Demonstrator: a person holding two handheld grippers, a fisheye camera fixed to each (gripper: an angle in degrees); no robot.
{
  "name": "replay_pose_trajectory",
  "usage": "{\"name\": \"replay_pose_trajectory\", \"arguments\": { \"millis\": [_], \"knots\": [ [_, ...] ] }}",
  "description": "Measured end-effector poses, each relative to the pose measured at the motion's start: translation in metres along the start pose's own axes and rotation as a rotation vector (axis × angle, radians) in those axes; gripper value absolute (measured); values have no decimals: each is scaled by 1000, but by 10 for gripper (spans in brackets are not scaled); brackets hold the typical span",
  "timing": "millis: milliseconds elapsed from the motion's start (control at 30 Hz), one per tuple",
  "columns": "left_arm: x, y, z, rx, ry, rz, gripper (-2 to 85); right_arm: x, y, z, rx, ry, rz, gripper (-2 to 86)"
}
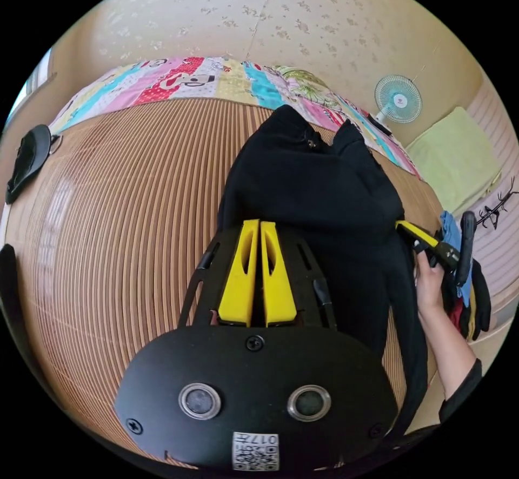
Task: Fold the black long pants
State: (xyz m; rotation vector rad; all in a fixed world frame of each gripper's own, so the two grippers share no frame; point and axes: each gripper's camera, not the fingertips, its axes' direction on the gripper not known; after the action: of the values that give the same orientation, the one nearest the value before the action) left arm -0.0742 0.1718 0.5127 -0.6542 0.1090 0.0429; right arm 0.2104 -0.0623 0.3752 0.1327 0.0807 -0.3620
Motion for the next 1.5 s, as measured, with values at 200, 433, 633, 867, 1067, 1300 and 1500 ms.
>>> {"name": "replay_pose_trajectory", "arguments": {
  "millis": [200,433,633,867,1067,1300,1500],
  "knots": [
    [-10,-20,20,24,13,-20,-10,4,-45,29,23,-57,-1,3],
    [-7,-8,22,48,-19,3,-10,8,-54,36,60,-85,-10,3],
    [-3,5,18,55,-41,15,-10,15,-51,35,42,-28,36,3],
    [24,22,9,80,-170,104,-10,26,-20,24,-41,135,149,2],
    [9,21,3,65,-110,72,-10,16,39,-76,32,-114,-58,-2],
    [23,19,-1,71,-219,130,-10,25,291,-192,141,-322,-93,1],
    [-7,12,-18,81,-27,120,-10,51,296,-154,101,-331,-41,1]
  ]
}}
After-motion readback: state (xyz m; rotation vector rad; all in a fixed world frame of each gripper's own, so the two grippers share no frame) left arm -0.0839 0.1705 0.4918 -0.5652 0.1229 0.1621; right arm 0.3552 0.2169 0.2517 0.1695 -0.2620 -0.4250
